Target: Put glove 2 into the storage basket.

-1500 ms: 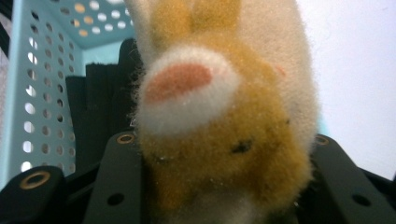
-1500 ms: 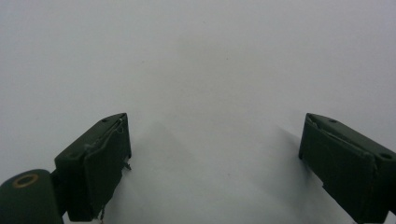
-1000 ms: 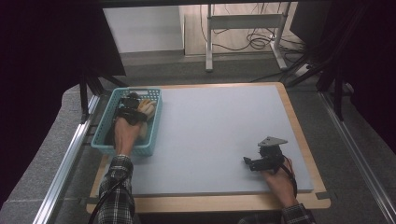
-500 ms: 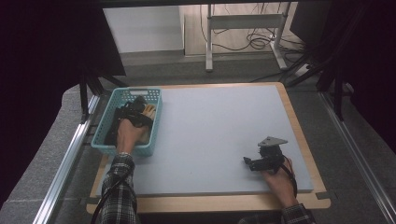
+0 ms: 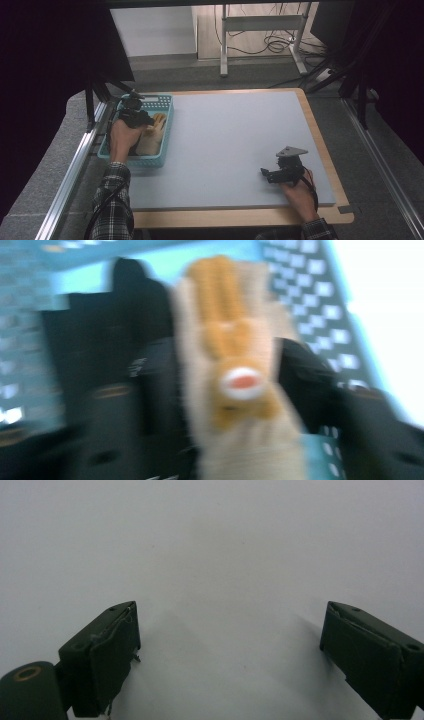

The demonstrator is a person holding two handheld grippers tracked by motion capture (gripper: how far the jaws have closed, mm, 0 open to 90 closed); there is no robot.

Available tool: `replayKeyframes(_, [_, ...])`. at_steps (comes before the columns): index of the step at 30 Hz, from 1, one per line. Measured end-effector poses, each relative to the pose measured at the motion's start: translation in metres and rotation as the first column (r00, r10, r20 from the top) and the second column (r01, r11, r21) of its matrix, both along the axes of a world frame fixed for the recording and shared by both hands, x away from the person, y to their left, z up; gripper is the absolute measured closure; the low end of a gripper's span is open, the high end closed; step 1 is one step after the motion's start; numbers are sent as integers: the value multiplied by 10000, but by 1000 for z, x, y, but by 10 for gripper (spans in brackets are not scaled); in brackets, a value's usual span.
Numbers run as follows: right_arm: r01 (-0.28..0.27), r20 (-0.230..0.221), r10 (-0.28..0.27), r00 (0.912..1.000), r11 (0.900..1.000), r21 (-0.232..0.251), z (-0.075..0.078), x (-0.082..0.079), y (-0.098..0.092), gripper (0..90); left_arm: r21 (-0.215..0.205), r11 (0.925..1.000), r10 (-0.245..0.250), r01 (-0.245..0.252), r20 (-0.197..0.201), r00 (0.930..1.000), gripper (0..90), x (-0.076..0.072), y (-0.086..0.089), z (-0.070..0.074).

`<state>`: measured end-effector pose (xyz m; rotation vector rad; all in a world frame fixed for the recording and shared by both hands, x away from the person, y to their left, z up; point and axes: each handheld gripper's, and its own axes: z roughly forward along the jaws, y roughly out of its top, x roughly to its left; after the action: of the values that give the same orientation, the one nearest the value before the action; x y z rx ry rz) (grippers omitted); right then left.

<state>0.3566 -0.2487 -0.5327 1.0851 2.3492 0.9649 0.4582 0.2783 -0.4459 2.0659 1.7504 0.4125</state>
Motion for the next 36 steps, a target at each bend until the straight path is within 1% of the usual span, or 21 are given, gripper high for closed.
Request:
replayKeyframes(2, [1,1,-1,10000,10000,1,0,0,0,89,492,9983,315,-310,-81,9995,690,-1,4,-5])
replayKeyframes(3, [2,-1,-2,10000,10000,2,0,0,0,89,635,9973,393,-376,-254,9989,746,-1,6,-10])
replayKeyframes(4, [2,-1,-2,10000,10000,2,0,0,0,89,635,9973,393,-376,-254,9989,787,-1,6,-10])
replayKeyframes(5, [4,-3,-4,10000,10000,3,0,0,0,89,869,9956,403,-343,-681,9969,821,1,7,-20])
replayKeyframes(6, [4,-3,-4,10000,10000,3,0,0,0,89,869,9956,403,-343,-681,9969,841,1,7,-20])
replayKeyframes(7, [5,-3,-5,10000,10000,2,0,0,0,89,778,9968,280,-201,-1025,9943,853,3,5,-30])
replayKeyframes(8, [5,-4,-5,10000,10000,3,0,0,0,89,689,9975,204,-125,-1146,9932,859,4,4,-33])
replayKeyframes(9, [4,-2,-4,10000,10000,0,0,0,0,89,529,9986,103,-40,-1178,9930,864,5,2,-37])
replayKeyframes(10, [4,-2,-4,10000,10000,0,0,0,0,89,529,9986,103,-40,-1178,9930,870,5,2,-37])
replayKeyframes(11, [3,-3,-3,10000,10000,1,0,0,0,89,281,9995,-114,151,-1262,9919,874,6,-3,-40])
replayKeyframes(13, [4,-2,-4,10000,10000,1,0,0,0,89,55,9995,-288,297,-1234,9919,880,8,-9,-40])
replayKeyframes(14, [4,-2,-4,10000,10000,1,0,0,0,89,55,9995,-288,297,-1234,9919,884,8,-9,-40])
replayKeyframes(15, [4,-2,-4,10000,10000,0,0,0,0,89,-79,9992,-398,392,-1192,9921,888,9,-14,-38])
replayKeyframes(17, [3,-1,-3,10000,10000,1,0,0,0,89,-132,9988,-485,474,-1131,9924,899,10,-19,-37])
replayKeyframes(20, [4,-1,-4,10000,10000,2,0,0,0,88,-111,9986,-529,520,-1068,9929,900,10,-22,-36])
replayKeyframes(23, [5,1,-5,10000,10000,2,0,0,0,88,-161,9991,-398,385,-925,9949,884,8,-16,-39])
replayKeyframes(26, [4,1,-4,10000,10000,1,0,0,0,89,-114,9995,-296,287,-822,9962,804,6,-12,-39])
replayKeyframes(28, [4,3,-4,10000,10000,-1,0,0,0,89,-28,9998,-193,191,-697,9974,780,5,-8,-39])
replayKeyframes(29, [5,3,-5,10000,10000,-1,0,0,0,88,200,9996,-165,175,-495,9986,721,3,-5,-38])
replayKeyframes(31, [8,2,-8,10000,10000,-2,0,0,0,89,357,9993,-90,102,-344,9994,670,1,-4,-37])
replayKeyframes(36, [6,6,-6,10000,10000,-4,0,0,0,89,499,9988,-10,14,-96,10000,585,-1,-1,-34])
